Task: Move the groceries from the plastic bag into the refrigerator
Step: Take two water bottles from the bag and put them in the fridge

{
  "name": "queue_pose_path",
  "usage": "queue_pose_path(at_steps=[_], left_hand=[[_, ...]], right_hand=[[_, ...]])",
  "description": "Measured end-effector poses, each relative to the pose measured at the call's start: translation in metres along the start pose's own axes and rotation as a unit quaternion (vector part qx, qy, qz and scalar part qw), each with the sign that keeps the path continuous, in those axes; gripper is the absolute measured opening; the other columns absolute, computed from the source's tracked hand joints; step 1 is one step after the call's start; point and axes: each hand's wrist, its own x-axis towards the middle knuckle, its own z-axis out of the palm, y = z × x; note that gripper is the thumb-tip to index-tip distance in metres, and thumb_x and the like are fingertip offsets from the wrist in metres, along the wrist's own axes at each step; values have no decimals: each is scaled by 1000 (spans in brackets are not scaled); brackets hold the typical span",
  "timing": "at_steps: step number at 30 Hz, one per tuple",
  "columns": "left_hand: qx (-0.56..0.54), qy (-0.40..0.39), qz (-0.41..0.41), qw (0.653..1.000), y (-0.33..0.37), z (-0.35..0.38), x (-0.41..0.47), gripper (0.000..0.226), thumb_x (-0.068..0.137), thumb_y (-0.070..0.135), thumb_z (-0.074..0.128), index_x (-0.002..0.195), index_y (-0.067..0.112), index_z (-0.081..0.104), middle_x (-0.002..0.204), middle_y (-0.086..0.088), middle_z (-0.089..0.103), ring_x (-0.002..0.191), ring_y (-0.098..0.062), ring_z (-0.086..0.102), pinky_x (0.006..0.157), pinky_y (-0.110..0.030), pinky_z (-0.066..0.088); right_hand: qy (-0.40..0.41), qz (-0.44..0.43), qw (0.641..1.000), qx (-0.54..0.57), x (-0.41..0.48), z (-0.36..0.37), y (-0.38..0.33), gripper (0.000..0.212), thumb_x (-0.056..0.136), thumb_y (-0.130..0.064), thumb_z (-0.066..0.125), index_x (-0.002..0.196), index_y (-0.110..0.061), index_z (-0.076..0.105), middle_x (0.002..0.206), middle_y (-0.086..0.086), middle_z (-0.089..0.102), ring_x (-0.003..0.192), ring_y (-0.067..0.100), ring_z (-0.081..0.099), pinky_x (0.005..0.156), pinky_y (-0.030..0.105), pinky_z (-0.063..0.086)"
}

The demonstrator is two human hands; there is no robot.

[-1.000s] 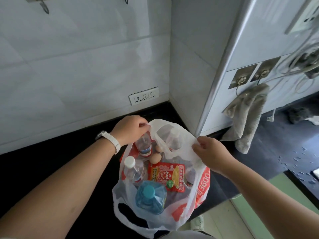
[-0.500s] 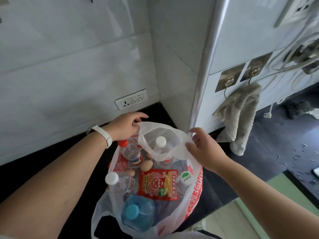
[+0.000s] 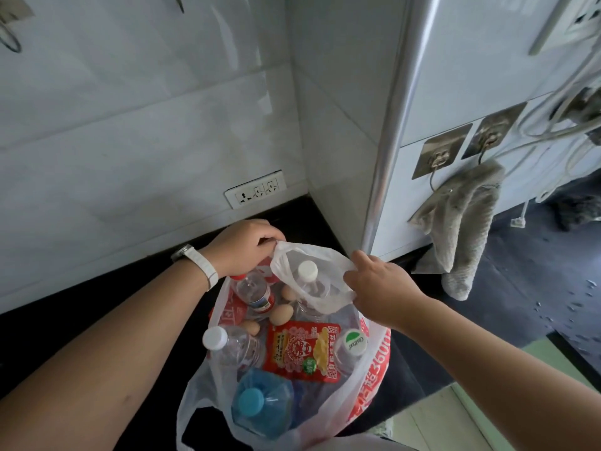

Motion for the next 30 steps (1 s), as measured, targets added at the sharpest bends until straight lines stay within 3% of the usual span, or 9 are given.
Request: queue_pose_path(at_steps=[3,6,9,11,13,16,21,25,30], left_hand=[[-50,22,-3,998,-3,3,-4,17,97,15,59,99,21,75,96,10,67,89,-6,63,82,-29,51],[-109,37,-27,993,-6,5,-7,17,95,15,63,96,27,73,97,15,69,90,-1,64,81,-22,49],[-148,46,-63,986,-7,6,-4,14,96,22,63,99,32,72,97,15,72,88,-5,69,79,-26,56],[-121,46,-83,988,-7,7,3,14,96,29,62,104,30,74,97,12,74,86,-10,70,77,-31,59],[-54,25,-88,994,-7,9,13,17,97,32,60,106,29,74,100,12,73,87,-9,68,80,-32,57],[24,-40,-94,994,-8,6,31,17,94,30,62,105,26,74,103,9,71,90,-9,64,83,-30,53],[31,-168,-152,973,-25,7,42,9,88,27,70,96,25,74,98,8,71,85,-5,63,70,-18,45],[-42,-196,-208,957,-47,19,36,4,85,27,75,88,27,76,95,7,72,91,-12,67,74,-23,51],[-201,-122,-259,937,-66,35,19,8,89,18,70,95,21,75,95,2,73,91,-13,68,72,-21,51]], right_hand=[[24,-34,998,51,-2,-1,5,21,95,-29,55,114,-23,62,117,0,41,88,18,47,69,25,36],[123,-55,975,178,-7,-2,9,9,90,-22,66,96,-15,67,109,-1,48,78,17,53,64,22,38],[193,52,931,307,-3,-1,8,16,94,-23,61,82,-13,62,92,-5,53,72,15,54,59,21,41],[181,132,918,326,5,2,9,26,96,-27,56,72,-19,54,79,-3,51,67,16,51,55,24,37],[148,148,939,274,11,8,11,31,96,-29,55,67,-27,44,75,-6,47,64,15,48,51,23,30],[77,156,961,213,12,25,17,18,96,-30,53,82,-26,42,81,-7,47,69,17,49,50,20,27],[15,168,959,229,12,54,13,8,97,-27,52,93,-30,45,88,-7,53,73,13,50,53,17,30],[-14,161,958,237,12,75,11,8,98,-29,50,92,-32,46,89,-11,51,75,10,49,55,16,29],[-25,164,958,233,18,94,19,12,98,-31,51,108,-28,56,95,-11,51,80,11,50,56,13,27]])
